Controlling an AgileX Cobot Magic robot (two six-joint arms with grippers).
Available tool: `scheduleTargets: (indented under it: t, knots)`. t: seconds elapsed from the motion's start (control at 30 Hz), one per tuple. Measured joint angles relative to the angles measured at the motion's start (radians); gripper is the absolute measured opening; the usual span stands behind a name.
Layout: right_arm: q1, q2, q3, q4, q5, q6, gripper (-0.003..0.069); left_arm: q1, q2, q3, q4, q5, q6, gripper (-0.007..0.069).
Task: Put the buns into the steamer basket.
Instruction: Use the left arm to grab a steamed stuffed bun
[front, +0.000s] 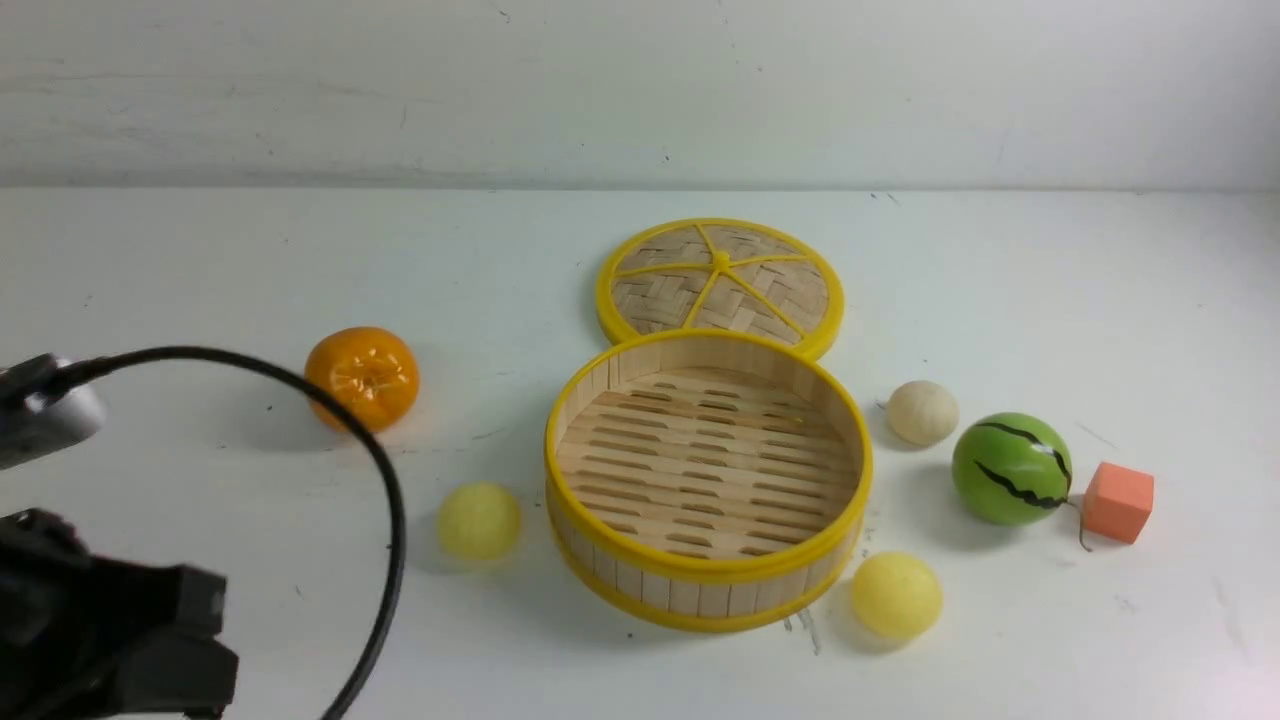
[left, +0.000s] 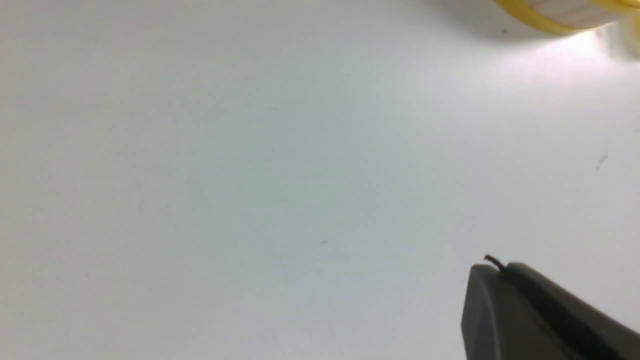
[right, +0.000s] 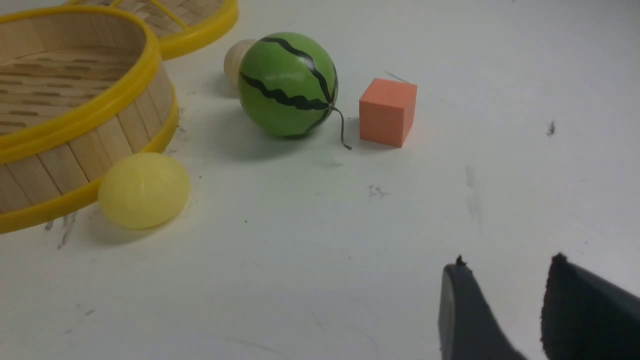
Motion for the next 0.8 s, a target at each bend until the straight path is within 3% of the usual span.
scheduleTargets:
  t: [0.07, 0.17, 0.27, 0.57, 0.8]
  knots:
    - [0.000, 0.000, 0.000, 0.000, 0.000, 0.000, 0.0239, -0.027, 0.068, -0.032, -0.005, -0.006, 0.018, -0.0013]
    - [0.000, 0.000, 0.000, 0.000, 0.000, 0.000, 0.0239, -0.181, 0.171, -0.125, 0.016, -0.053, 0.034, -0.0013]
    - [0.000, 0.000, 0.000, 0.000, 0.000, 0.000, 0.0239, -0.299, 0.267, -0.243, 0.119, -0.099, -0.045, -0.0013]
    - [0.000, 0.000, 0.000, 0.000, 0.000, 0.000, 0.0239, -0.323, 0.598, -0.517, 0.355, -0.093, -0.147, -0.0013]
    - [0.000, 0.000, 0.000, 0.000, 0.000, 0.000, 0.0239, -0.323, 0.773, -0.607, 0.358, -0.077, -0.136, 0.0001]
